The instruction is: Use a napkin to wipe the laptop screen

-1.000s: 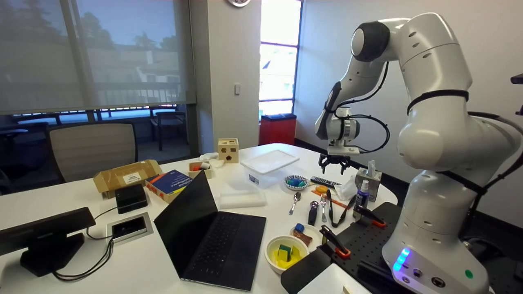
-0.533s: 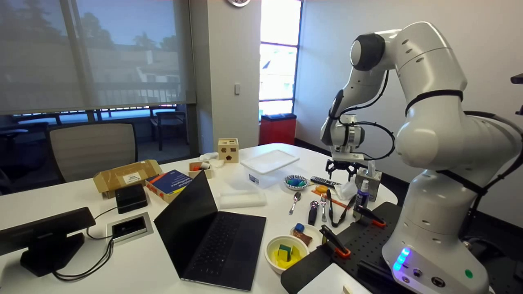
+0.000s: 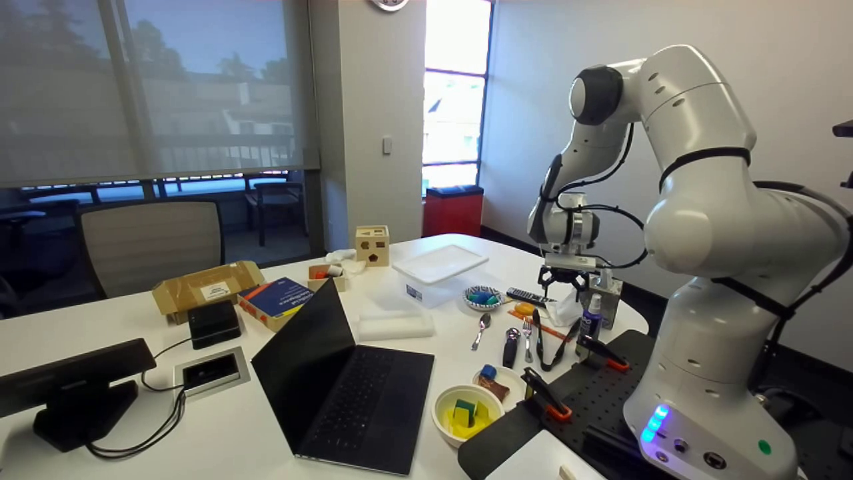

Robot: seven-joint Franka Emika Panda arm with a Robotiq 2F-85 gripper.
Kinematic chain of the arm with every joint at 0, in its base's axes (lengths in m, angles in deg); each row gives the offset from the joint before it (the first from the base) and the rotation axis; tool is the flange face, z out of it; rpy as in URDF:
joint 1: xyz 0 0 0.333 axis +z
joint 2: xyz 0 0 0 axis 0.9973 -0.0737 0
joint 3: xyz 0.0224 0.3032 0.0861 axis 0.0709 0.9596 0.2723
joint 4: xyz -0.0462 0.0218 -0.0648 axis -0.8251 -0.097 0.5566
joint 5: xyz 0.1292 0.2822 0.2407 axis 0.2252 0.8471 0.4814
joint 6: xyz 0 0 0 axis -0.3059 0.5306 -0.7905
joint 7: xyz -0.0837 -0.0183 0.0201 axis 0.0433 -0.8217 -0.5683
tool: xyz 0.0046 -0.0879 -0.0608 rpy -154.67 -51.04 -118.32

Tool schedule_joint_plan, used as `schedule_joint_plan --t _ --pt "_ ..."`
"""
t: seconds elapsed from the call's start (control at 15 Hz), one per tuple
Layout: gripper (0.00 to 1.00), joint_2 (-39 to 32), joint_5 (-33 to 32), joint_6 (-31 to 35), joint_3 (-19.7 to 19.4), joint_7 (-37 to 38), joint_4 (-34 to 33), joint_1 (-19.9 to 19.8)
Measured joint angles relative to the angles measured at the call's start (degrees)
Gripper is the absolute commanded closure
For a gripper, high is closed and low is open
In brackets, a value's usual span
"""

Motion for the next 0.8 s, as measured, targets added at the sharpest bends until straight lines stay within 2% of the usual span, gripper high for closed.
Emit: schedule_joint_plan --t 0.4,0.8 --pt "0.0 -2.16 0.02 0.02 -2.95 4.94 -0.19 0.11" --pt "0.0 -3.94 0.02 0.07 -3.4 6.05 -4.05 0.92"
